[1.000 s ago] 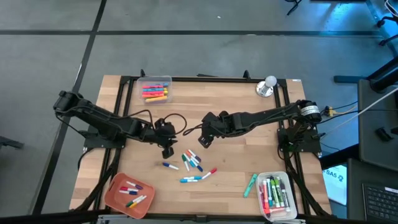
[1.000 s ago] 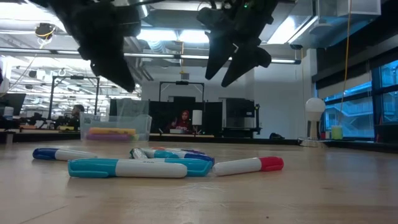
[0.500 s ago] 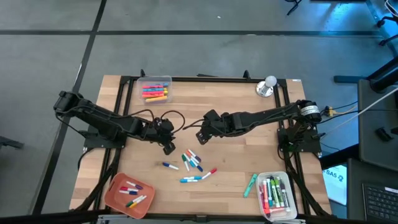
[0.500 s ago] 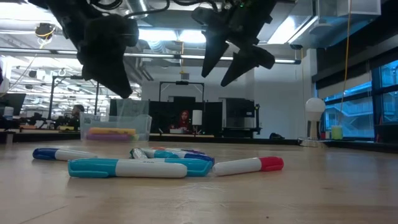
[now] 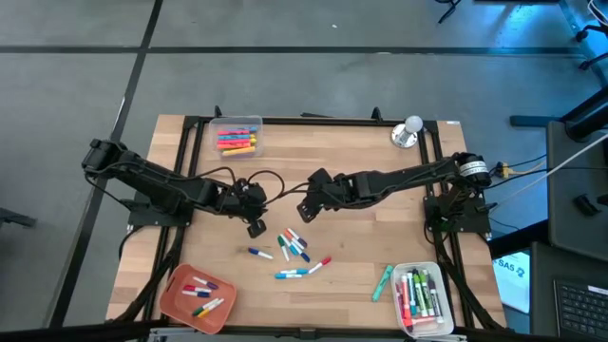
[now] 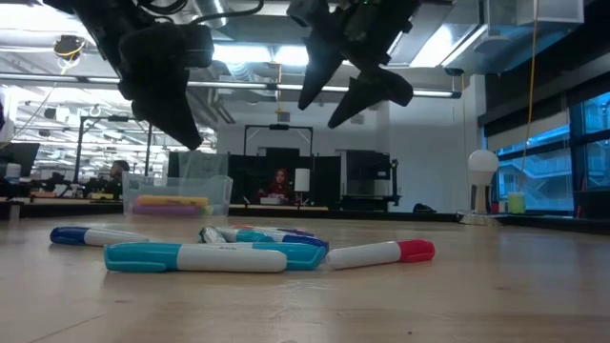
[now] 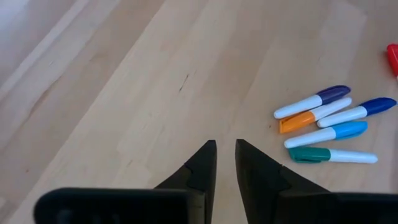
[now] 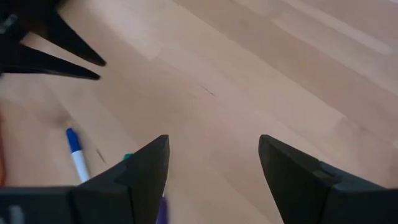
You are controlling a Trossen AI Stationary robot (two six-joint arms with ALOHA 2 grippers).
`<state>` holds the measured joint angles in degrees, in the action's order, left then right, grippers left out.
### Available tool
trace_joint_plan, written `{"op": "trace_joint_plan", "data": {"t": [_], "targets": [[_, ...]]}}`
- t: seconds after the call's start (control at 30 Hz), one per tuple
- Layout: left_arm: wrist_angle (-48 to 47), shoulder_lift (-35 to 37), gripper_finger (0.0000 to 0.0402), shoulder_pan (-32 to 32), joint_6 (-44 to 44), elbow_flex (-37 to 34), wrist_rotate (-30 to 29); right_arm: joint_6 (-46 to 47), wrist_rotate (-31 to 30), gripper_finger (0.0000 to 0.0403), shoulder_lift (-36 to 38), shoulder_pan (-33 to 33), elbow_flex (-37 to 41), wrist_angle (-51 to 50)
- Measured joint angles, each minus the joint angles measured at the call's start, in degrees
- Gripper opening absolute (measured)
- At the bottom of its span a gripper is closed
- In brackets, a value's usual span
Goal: Pick & Place Markers
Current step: Put the blue pen into the orange bin
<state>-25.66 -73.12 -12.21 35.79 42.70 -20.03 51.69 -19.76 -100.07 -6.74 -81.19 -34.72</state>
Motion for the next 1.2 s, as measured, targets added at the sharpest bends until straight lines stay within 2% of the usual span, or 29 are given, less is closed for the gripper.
{"op": "trace_joint_plan", "data": {"t": [0.23, 0.7, 0.93, 1.2], "targets": [[0.1, 0.0, 0.0057, 0.0, 2.3, 0.0, 0.1, -0.9, -0.1, 0.0247, 0.0, 0.0, 0.0, 5.2], [-0.3, 0.0, 0.0116, 0.0, 1.3, 0.0, 0.4, -0.5, -0.1, 0.0247, 0.0, 0.0, 0.0, 6.7], [-0.1, -2.3, 0.0115, 0.0, -2.8, 0.0, 5.0, -0.9, -0.1, 0.0247, 0.0, -0.1, 0.0, 6.6], [0.3, -6.9, 0.0122, -0.9, -3.6, 0.0, 9.5, -1.2, 0.5, 0.0247, 0.0, -0.1, 0.0, 6.1]]}}
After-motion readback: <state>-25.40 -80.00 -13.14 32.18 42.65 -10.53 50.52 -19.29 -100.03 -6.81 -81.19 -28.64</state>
